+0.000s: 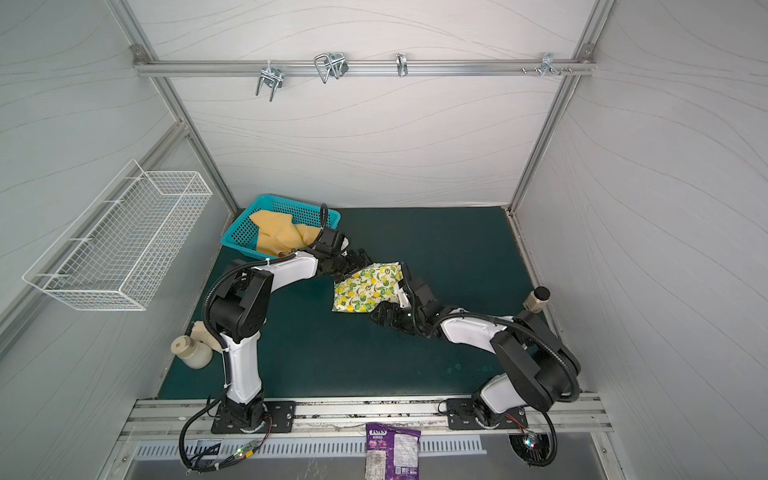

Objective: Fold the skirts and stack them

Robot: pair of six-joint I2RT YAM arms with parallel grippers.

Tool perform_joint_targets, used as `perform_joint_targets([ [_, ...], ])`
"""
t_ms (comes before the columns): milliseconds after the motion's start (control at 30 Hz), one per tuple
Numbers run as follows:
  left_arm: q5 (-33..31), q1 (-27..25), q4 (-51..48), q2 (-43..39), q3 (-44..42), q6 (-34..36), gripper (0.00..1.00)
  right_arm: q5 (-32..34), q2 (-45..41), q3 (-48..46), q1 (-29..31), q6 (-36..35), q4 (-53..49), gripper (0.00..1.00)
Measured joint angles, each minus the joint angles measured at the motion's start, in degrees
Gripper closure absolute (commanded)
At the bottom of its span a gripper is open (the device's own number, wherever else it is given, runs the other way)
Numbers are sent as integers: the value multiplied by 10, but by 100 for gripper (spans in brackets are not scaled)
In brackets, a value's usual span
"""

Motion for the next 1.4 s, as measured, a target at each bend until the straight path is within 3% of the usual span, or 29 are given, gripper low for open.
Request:
perform_joint_targets([
  [200,14,1,-23,-26,-7,4,1,85,-107,72,0,-66,-116,1],
  [333,31,1,-41,-90,-20,-9,1,107,-108,116,-38,-114,-161,1],
  [533,37,1,-50,-235,-48,-13,1,106,-10,155,-121,-171,-213,1],
  [867,-39,1,-112,-435,-207,4,1,85,153,232,-142,-227,-240,7],
  [1067,-58,1,-125,-488,-278,5,1,89,214,273,-142,-239,-241,8],
  [1400,-97,1,-143,-541,-316,18,1,86,275,336,-137,-242,-237,15],
])
